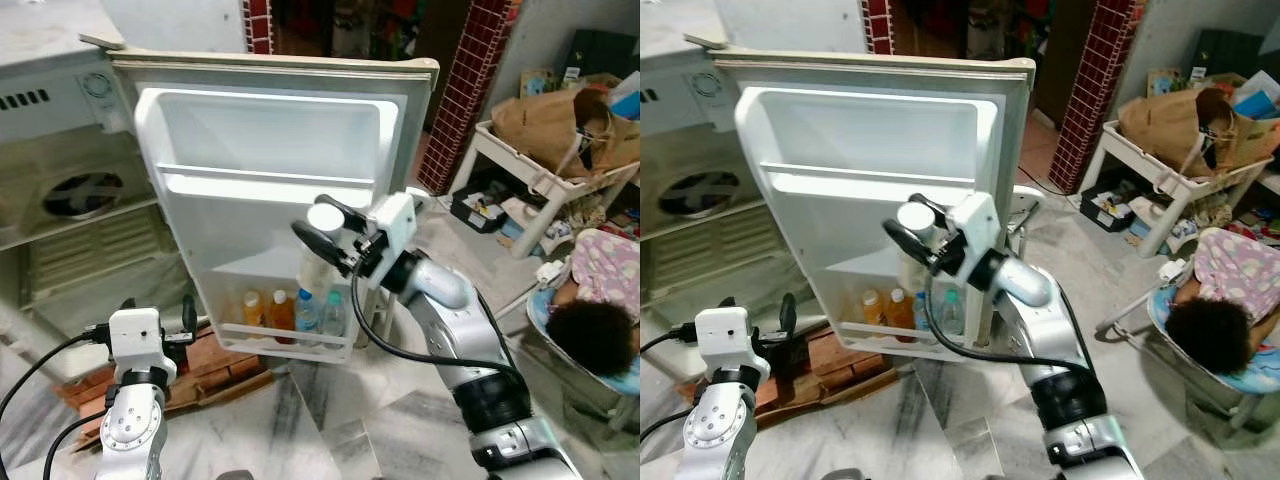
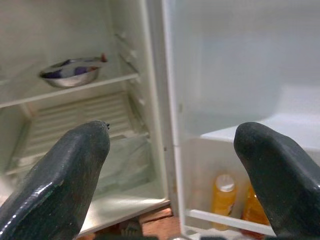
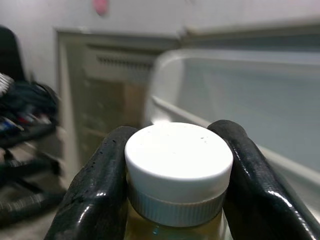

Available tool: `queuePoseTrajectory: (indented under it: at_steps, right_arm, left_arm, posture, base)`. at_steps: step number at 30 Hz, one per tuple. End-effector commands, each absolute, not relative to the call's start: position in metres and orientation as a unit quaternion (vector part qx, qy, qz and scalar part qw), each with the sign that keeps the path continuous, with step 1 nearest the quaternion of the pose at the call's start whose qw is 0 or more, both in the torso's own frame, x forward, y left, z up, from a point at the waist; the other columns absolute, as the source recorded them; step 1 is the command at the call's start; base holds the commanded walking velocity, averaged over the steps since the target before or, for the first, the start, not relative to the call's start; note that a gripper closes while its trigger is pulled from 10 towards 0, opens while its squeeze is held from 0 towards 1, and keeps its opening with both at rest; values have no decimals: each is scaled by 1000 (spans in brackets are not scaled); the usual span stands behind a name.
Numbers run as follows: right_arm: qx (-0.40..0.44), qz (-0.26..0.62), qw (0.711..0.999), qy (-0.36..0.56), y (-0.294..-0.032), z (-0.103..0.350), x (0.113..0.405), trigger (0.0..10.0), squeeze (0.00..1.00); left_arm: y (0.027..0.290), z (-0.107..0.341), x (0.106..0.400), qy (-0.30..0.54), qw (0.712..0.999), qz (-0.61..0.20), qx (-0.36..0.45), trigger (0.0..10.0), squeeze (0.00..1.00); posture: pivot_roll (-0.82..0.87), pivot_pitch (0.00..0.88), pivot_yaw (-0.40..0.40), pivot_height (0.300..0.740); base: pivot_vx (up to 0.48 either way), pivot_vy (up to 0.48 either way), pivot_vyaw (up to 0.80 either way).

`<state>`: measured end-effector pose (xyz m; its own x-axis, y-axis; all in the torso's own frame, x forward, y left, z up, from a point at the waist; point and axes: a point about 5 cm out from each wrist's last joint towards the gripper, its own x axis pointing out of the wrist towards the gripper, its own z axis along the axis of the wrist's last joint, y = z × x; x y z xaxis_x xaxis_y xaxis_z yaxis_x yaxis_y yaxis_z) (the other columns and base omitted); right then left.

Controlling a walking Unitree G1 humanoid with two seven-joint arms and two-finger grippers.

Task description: Restocking fridge

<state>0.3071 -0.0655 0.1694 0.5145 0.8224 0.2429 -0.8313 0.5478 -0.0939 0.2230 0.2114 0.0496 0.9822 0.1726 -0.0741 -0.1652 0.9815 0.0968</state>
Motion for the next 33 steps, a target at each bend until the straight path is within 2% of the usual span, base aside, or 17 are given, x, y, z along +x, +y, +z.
queuePoseTrajectory:
  at_steps: [1, 6, 7, 13, 17, 19, 20, 26, 29, 33]
  right_arm:
    - [26, 461, 869, -178, -66, 198, 316, 10000, 0]
    - [7, 428, 875, -225, -65, 220, 329, 10000, 0]
    - [-31, 393, 880, -264, -64, 234, 338, 10000, 0]
    - [-43, 328, 893, -304, -59, 254, 351, 10000, 0]
    - [-82, 268, 906, -319, -55, 258, 361, 10000, 0]
    - [-81, 252, 910, -318, -56, 257, 364, 10000, 0]
    - [-110, 226, 915, -316, -58, 253, 368, 10000, 0]
    - [-161, 164, 928, -293, -65, 236, 378, 10000, 0]
    - [-159, 130, 953, -223, -72, 212, 386, 10000, 0]
    - [-141, 118, 967, -175, -77, 196, 389, 10000, 0]
  left_arm:
    - [210, 48, 223, 44, 994, 83, 50, 10000, 0]
    - [208, 48, 223, 44, 995, 79, 51, 10000, 0]
    - [208, 49, 224, 41, 995, 75, 52, 10000, 0]
    - [207, 49, 224, 40, 995, 73, 53, 10000, 0]
    - [204, 49, 223, 39, 995, 68, 53, 10000, 0]
    - [204, 49, 223, 39, 996, 67, 54, 10000, 0]
    - [204, 49, 222, 39, 996, 67, 54, 10000, 0]
    - [205, 49, 220, 40, 995, 69, 57, 10000, 0]
    - [205, 49, 220, 40, 995, 70, 58, 10000, 0]
    - [205, 49, 218, 42, 995, 69, 59, 10000, 0]
  posture:
    - [71, 0, -14, 735]
    - [71, 0, -14, 735]
    - [71, 0, -14, 735]
    - [77, 0, -19, 735]
    - [89, 0, -21, 735]
    - [89, 0, -21, 735]
    - [93, 4, -22, 735]
    - [109, 11, -29, 735]
    - [120, 12, -30, 735]
    - [123, 12, -28, 735]
  base:
    - [0, 0, 0]
    - [0, 0, 0]
    - [0, 0, 0]
    - [0, 0, 0]
    - [0, 0, 0]
    - [0, 0, 0]
    - [0, 0, 0]
    - [0, 0, 0]
    - [0, 0, 0]
    - [0, 0, 0]
